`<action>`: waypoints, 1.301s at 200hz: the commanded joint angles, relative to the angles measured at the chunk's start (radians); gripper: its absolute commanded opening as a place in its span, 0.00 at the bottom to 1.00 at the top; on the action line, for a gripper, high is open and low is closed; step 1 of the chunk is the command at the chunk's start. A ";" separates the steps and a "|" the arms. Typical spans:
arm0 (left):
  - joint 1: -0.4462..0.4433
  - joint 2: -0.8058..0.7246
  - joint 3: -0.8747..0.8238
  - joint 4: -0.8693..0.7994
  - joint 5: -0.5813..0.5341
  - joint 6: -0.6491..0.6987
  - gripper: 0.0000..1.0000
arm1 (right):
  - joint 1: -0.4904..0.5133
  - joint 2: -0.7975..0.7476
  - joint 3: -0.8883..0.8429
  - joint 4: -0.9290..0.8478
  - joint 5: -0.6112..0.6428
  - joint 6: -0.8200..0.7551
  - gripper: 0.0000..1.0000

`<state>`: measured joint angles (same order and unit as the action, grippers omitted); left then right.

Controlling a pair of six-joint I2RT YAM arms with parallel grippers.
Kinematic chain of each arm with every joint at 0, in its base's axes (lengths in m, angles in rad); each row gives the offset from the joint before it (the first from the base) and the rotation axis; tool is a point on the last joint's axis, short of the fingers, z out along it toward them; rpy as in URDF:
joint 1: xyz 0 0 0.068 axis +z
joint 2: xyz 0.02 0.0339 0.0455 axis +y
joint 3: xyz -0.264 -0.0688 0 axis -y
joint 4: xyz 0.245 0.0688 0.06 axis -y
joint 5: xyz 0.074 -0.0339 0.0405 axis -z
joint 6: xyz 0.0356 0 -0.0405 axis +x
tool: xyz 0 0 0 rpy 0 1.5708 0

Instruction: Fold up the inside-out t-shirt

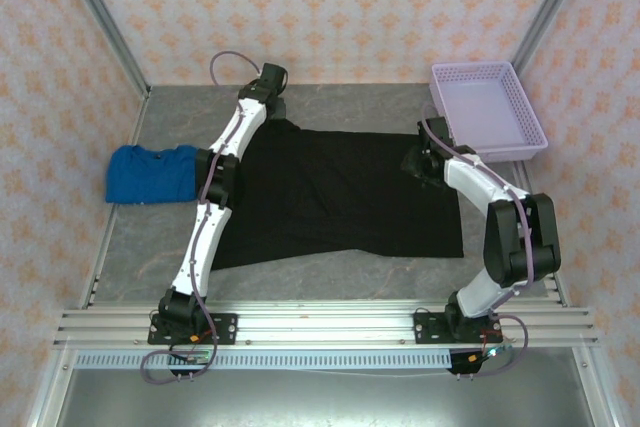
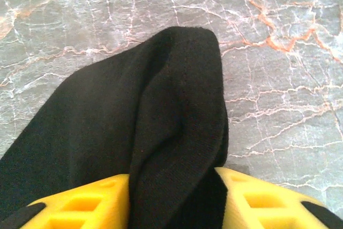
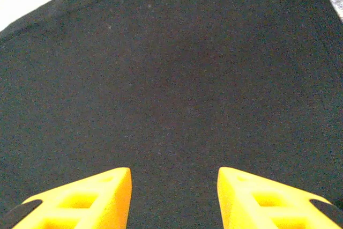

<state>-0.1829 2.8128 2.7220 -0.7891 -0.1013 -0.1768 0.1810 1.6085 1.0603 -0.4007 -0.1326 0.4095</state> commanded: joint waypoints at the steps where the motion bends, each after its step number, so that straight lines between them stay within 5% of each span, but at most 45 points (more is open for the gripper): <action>1: 0.006 0.014 0.039 0.033 -0.036 0.004 0.34 | 0.011 0.017 -0.014 0.015 -0.008 0.015 0.47; 42: 0.041 0.013 0.046 0.047 0.030 -0.027 0.15 | 0.012 0.019 -0.014 0.009 0.000 0.009 0.46; 96: 0.085 -0.062 0.043 0.072 0.133 -0.091 0.07 | 0.011 0.031 0.046 -0.039 0.082 -0.047 0.47; 135: 0.113 -0.146 -0.037 0.116 0.218 -0.150 0.08 | 0.011 0.082 0.154 -0.077 0.211 -0.127 0.48; 260: 0.116 -0.162 -0.048 0.096 0.316 -0.209 0.06 | -0.009 0.475 0.562 -0.189 0.351 -0.204 0.48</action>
<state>-0.0757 2.7014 2.6747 -0.6842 0.1875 -0.3592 0.1867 2.0125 1.5414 -0.5053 0.1226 0.2447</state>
